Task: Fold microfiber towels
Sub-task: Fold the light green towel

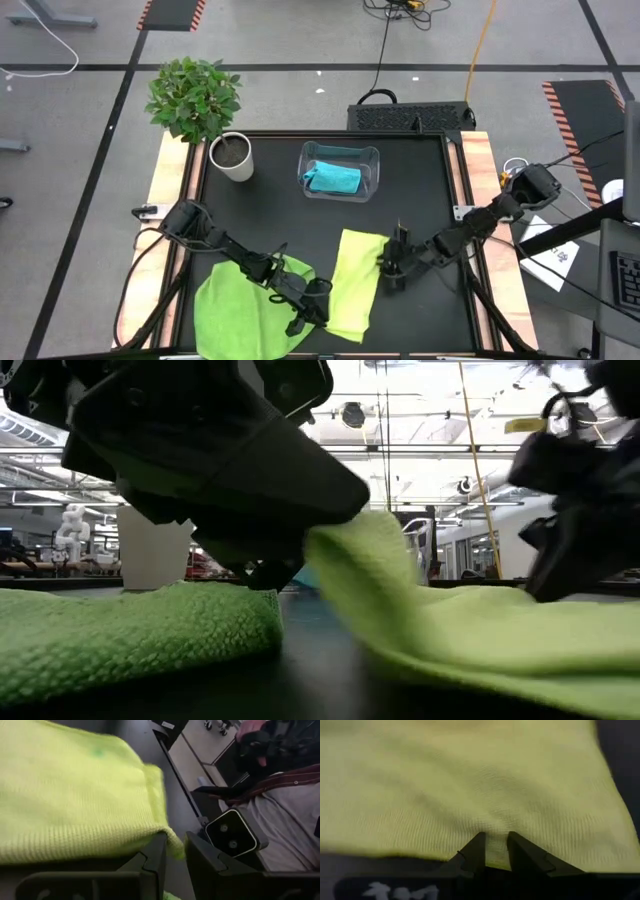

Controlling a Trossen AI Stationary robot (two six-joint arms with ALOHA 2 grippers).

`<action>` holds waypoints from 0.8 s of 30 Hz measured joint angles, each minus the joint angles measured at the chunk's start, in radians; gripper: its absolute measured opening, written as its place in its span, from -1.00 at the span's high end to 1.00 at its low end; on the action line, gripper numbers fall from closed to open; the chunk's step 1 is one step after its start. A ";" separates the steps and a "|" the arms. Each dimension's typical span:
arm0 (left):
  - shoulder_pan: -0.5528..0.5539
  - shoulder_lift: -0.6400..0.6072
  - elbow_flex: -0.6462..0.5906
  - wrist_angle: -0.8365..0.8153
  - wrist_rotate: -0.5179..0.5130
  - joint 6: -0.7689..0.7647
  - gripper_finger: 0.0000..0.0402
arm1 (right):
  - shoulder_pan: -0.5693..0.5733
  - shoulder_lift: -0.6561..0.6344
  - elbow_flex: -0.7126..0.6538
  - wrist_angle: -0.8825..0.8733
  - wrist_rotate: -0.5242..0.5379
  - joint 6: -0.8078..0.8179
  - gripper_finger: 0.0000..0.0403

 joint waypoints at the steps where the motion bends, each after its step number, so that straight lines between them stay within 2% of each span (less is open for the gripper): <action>1: 0.000 0.000 0.000 -0.004 0.000 -0.001 0.64 | -0.025 0.004 0.002 -0.025 -0.003 0.016 0.63; 5: -0.003 0.000 0.000 -0.010 0.000 -0.002 0.64 | -0.120 0.006 -0.023 -0.025 -0.043 0.010 0.63; 12: -0.008 0.000 0.000 -0.011 0.009 0.005 0.64 | -0.246 -0.012 -0.038 0.000 -0.120 -0.101 0.63; 15: -0.008 0.000 0.000 -0.029 0.018 0.013 0.64 | -0.255 -0.027 -0.039 0.048 -0.191 -0.143 0.63; 18: -0.008 -0.005 0.000 -0.038 0.073 0.043 0.64 | -0.239 -0.055 -0.042 0.073 -0.255 -0.169 0.63; 21: -0.008 -0.043 -0.001 -0.101 0.120 0.069 0.64 | -0.206 -0.097 -0.045 0.097 -0.257 -0.209 0.63; 24: -0.016 -0.114 0.000 -0.237 0.073 0.089 0.64 | -0.173 -0.139 -0.042 0.112 -0.241 -0.216 0.63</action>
